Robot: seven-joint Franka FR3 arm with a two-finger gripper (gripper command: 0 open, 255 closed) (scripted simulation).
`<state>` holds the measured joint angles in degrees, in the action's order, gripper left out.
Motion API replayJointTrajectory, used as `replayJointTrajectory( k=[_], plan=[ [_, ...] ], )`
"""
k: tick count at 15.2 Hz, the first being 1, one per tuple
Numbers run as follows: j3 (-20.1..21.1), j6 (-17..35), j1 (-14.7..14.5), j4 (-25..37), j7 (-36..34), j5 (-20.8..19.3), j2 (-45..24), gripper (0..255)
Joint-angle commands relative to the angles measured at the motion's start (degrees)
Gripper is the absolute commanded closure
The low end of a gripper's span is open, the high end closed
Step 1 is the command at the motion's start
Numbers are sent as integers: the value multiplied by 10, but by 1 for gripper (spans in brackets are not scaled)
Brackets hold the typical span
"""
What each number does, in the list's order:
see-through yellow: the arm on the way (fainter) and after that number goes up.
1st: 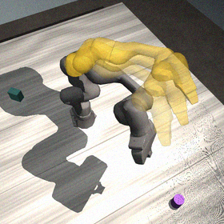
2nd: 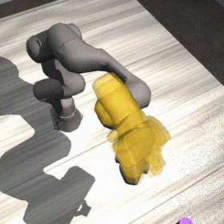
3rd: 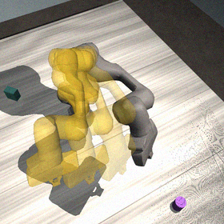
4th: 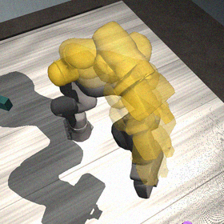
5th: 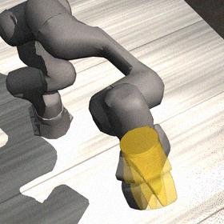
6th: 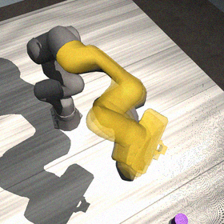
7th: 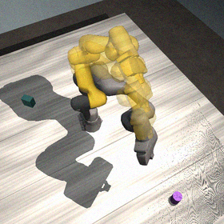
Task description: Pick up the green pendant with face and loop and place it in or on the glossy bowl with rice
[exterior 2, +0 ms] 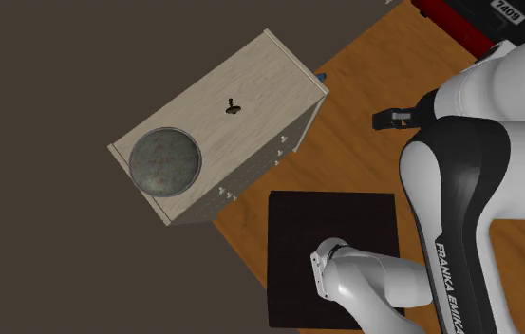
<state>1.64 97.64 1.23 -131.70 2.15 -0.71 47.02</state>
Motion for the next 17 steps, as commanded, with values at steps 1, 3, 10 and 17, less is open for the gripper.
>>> replayJointTrajectory(
  k=[1, 3, 10, 17],
  plan=[
    [0, 0, 0, 0, 0, 0, 0, 0],
    [3, 20, -17, 3, 12, 16, -28, 0],
    [14, 79, -74, 28, 61, 71, -129, 0],
    [29, 120, -129, 71, 117, 128, -230, 0]
  ],
)
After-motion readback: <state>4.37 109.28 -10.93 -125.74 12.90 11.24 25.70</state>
